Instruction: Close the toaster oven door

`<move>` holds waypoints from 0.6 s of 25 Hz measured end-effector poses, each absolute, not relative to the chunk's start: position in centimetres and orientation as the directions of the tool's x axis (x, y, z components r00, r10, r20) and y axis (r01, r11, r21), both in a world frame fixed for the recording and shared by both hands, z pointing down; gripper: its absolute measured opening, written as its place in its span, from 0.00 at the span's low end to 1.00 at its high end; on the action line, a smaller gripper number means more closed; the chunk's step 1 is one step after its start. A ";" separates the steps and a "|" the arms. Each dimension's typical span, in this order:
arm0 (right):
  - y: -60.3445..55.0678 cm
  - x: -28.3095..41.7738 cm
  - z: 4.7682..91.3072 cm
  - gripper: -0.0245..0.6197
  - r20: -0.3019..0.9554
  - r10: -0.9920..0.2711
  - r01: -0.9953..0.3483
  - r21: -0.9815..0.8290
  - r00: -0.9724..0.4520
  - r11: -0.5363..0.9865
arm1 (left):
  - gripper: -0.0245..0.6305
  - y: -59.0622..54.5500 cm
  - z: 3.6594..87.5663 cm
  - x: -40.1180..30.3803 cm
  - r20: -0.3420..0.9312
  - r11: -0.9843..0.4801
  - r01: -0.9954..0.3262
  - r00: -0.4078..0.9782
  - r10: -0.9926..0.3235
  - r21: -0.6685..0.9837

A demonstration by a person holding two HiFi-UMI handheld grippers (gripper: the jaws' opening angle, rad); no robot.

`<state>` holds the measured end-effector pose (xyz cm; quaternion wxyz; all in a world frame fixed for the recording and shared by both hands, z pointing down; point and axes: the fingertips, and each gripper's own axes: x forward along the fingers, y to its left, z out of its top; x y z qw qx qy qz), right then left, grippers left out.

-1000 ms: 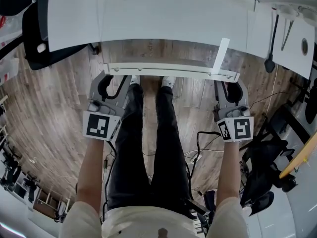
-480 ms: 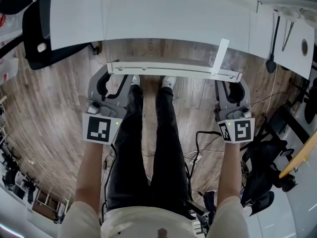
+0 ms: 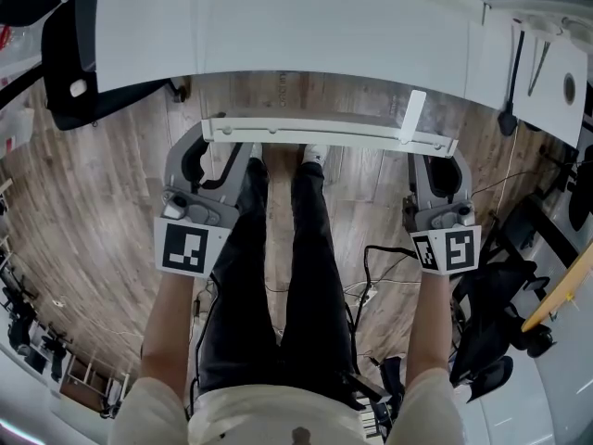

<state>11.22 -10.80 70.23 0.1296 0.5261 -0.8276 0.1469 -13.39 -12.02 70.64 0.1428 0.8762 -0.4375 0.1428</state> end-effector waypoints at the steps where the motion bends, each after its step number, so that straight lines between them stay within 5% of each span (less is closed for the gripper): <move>1: -10.8 11.2 70.1 0.25 0.366 -0.834 -0.910 -0.119 -0.412 0.397 | 0.27 -12.0 70.5 -13.4 0.373 -0.576 -0.807 0.578 -0.726 0.130; 15: -10.7 11.4 68.9 0.24 0.373 -0.827 -0.907 -0.161 -0.421 0.389 | 0.26 -12.0 68.9 -13.3 0.345 -0.544 -0.816 0.577 -0.741 0.196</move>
